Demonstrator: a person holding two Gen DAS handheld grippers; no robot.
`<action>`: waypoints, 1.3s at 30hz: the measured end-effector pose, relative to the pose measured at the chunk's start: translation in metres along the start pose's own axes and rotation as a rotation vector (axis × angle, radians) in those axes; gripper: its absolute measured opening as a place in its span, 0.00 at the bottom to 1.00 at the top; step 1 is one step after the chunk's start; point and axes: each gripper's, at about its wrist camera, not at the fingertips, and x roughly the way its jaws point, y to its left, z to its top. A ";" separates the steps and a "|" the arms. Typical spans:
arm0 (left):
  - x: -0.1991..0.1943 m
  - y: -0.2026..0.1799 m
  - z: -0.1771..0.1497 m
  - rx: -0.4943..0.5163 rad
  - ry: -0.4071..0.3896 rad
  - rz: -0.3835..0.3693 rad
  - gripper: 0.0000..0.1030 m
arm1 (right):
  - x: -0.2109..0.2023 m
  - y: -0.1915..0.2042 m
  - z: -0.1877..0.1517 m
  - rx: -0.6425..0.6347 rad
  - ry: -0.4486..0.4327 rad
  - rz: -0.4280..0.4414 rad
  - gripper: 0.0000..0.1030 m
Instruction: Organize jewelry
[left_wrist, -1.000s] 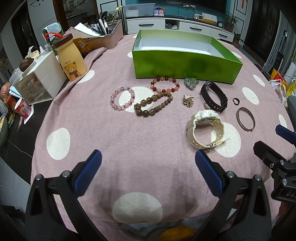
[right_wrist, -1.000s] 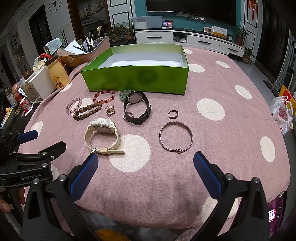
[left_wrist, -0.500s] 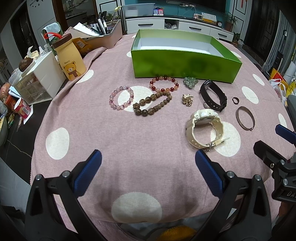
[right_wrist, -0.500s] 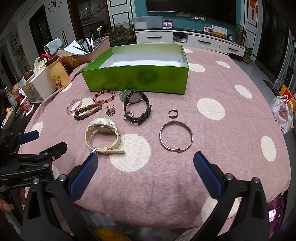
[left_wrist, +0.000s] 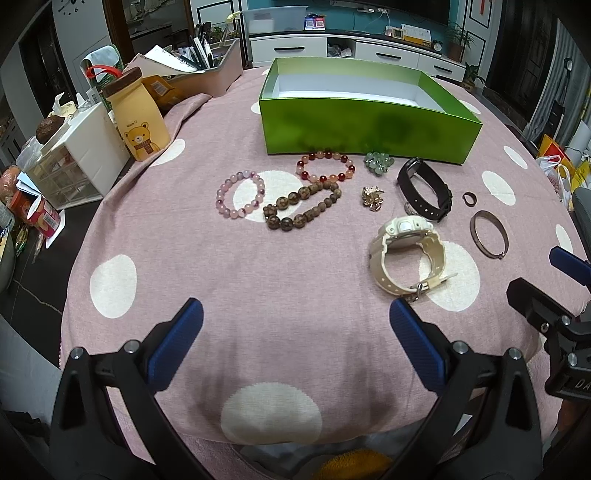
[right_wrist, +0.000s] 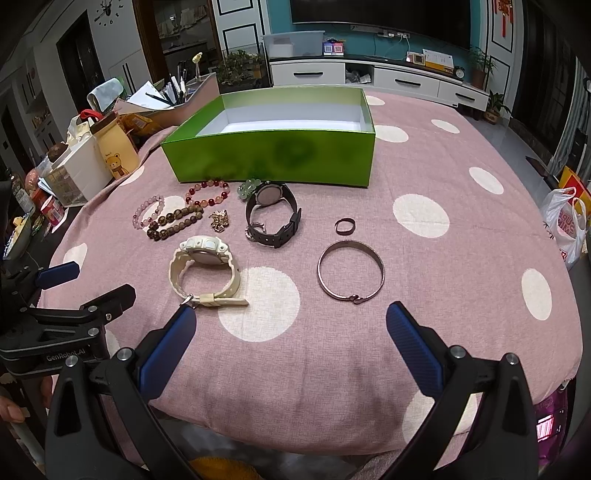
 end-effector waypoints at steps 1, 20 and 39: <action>0.001 -0.001 0.000 0.001 0.000 0.000 0.98 | 0.000 0.000 0.000 0.001 0.001 0.000 0.99; 0.011 -0.008 0.003 0.005 0.004 -0.062 0.98 | 0.001 -0.039 0.004 0.069 -0.036 0.003 0.99; 0.052 -0.033 0.028 0.034 0.017 -0.116 0.60 | 0.059 -0.073 0.008 0.031 0.012 -0.033 0.46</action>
